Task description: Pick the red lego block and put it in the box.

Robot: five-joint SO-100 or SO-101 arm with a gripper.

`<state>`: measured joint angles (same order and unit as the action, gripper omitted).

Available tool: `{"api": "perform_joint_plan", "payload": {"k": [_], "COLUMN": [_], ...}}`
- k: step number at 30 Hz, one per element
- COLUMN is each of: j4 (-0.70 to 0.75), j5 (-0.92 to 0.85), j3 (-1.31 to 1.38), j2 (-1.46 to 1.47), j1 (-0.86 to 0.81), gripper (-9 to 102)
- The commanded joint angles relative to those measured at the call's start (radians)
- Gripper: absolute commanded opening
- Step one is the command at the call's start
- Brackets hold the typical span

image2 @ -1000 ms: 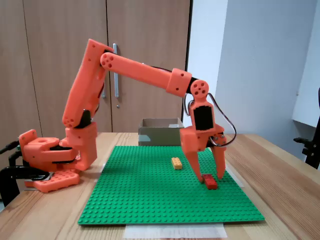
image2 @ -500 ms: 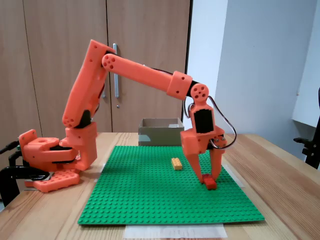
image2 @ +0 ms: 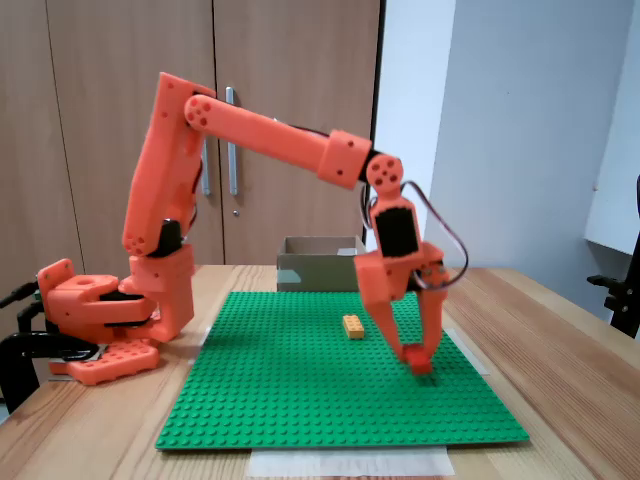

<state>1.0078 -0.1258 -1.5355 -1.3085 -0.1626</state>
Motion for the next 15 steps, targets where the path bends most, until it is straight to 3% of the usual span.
{"api": "perform_joint_plan", "payload": {"k": [1, 7, 15], "j4": [-0.018, -0.083, 0.038], "j5": [0.008, -0.014, 0.017], "j3": [-0.008, -0.143, -0.255], "j2": [-0.121, -0.299, -0.611], "j1": [-0.009, -0.025, 0.097], "gripper": [-1, -1, -1]}}
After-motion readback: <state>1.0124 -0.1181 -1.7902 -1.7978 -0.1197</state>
